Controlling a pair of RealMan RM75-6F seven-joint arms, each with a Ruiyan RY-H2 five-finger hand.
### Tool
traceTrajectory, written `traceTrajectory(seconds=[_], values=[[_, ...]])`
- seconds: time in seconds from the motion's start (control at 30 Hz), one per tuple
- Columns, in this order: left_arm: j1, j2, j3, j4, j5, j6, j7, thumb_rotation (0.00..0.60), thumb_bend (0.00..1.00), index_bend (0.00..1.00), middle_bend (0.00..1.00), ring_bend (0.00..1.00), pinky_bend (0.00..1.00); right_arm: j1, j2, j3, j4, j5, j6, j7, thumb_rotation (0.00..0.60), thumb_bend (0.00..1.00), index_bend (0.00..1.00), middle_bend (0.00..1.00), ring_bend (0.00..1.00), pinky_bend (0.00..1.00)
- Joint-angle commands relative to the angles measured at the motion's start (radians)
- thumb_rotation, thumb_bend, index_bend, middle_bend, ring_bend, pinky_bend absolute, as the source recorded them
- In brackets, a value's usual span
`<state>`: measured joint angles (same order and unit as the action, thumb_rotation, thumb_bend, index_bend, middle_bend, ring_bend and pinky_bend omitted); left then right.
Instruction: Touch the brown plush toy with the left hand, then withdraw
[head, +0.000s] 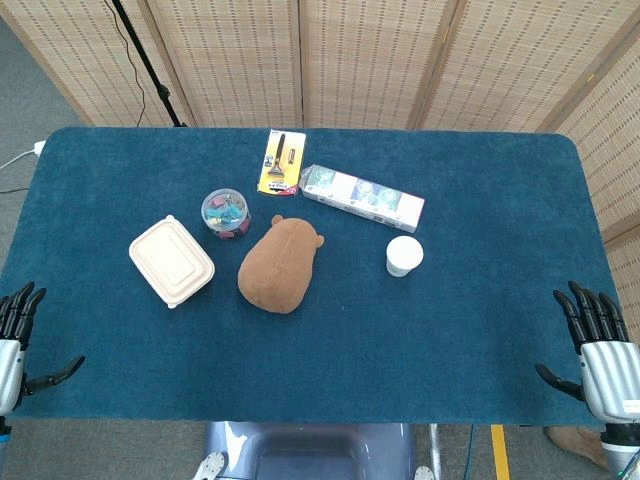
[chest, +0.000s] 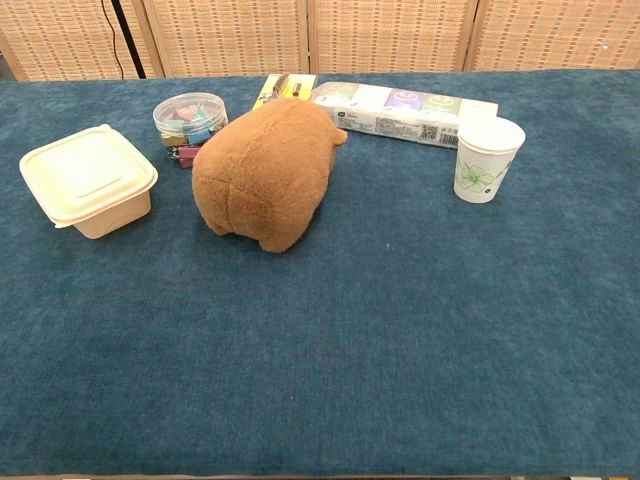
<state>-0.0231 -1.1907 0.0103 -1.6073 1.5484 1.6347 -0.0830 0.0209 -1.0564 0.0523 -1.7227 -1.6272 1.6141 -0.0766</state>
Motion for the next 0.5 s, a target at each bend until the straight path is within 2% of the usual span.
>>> traceTrajectory(seconds=[0.03, 0.37, 0.5], values=[[0.001, 0.006, 0.001, -0.001, 0.002, -0.005, -0.001, 0.075, 0.0, 0.0, 0.0, 0.0, 0.0, 0.0, -0.003, 0.001, 0.001, 0.004, -0.002, -0.009, 0.6, 0.0, 0.0, 0.0, 0.0, 0.0], [-0.006, 0.001, -0.006, 0.022, 0.028, -0.009, -0.042, 0.079, 0.0, 0.0, 0.0, 0.0, 0.0, -0.001, -0.004, 0.0, -0.006, 0.003, -0.002, -0.017, 0.6, 0.0, 0.0, 0.0, 0.0, 0.0], [-0.054, -0.006, -0.048, 0.015, 0.041, -0.03, -0.063, 0.08, 0.0, 0.0, 0.0, 0.0, 0.0, 0.0, -0.003, -0.001, -0.008, 0.008, -0.009, -0.011, 0.6, 0.0, 0.0, 0.0, 0.0, 0.0]])
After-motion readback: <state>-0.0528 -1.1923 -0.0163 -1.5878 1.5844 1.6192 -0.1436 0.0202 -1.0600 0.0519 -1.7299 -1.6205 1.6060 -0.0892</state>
